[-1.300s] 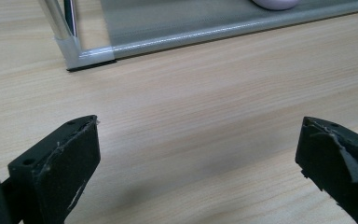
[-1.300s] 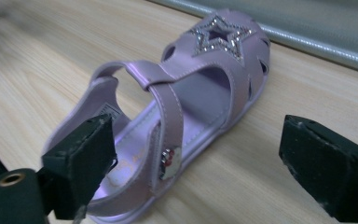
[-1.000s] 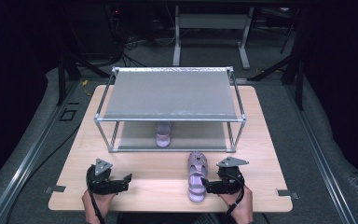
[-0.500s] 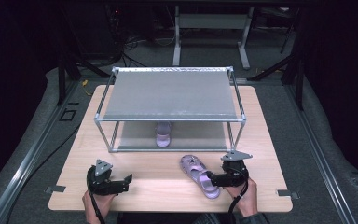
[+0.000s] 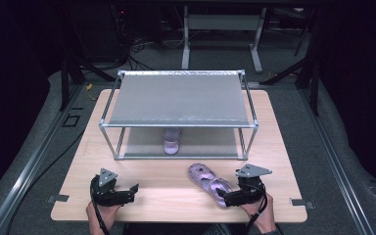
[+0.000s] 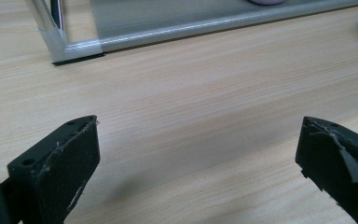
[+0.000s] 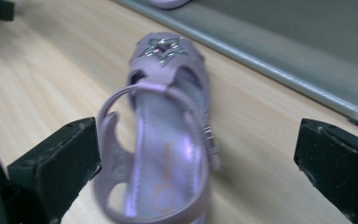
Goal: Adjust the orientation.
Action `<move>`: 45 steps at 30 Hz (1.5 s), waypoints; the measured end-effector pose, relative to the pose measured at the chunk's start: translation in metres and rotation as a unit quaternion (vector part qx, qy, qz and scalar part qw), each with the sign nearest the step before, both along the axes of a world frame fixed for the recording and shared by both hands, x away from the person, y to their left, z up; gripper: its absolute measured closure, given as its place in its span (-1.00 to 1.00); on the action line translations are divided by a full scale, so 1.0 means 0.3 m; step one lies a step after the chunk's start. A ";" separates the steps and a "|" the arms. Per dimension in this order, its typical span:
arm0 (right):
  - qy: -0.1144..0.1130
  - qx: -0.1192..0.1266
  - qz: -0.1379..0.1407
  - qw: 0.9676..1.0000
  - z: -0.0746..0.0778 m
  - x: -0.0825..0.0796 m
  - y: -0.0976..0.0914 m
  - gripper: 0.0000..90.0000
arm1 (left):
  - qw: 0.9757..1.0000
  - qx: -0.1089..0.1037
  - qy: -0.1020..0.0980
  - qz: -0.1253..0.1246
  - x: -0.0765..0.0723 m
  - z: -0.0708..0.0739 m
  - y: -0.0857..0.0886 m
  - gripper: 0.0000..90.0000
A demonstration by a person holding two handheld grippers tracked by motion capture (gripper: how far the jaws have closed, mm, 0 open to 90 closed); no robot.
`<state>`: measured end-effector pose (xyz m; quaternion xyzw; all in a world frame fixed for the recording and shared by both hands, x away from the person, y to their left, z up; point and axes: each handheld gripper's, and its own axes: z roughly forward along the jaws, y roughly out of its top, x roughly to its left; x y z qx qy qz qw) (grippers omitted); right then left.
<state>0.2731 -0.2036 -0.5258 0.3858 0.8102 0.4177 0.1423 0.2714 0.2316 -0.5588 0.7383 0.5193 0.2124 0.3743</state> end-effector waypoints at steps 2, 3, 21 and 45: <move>-0.001 -0.005 0.005 1.000 -0.004 -0.018 0.013 -1.00 | 1.000 0.001 0.000 0.000 0.000 0.000 0.000 -1.00; -0.002 -0.006 0.009 1.000 -0.008 -0.025 0.020 -1.00 | 1.000 0.000 0.000 0.000 0.000 0.000 0.000 -1.00; 0.015 -0.038 -0.005 0.999 -0.104 -0.036 0.080 -0.63 | 1.000 0.002 0.000 -0.003 -0.003 0.001 -0.003 -1.00; 0.018 -0.053 -0.013 0.998 -0.122 -0.042 0.078 -0.19 | 1.000 0.009 -0.007 -0.007 -0.011 0.015 -0.007 -1.00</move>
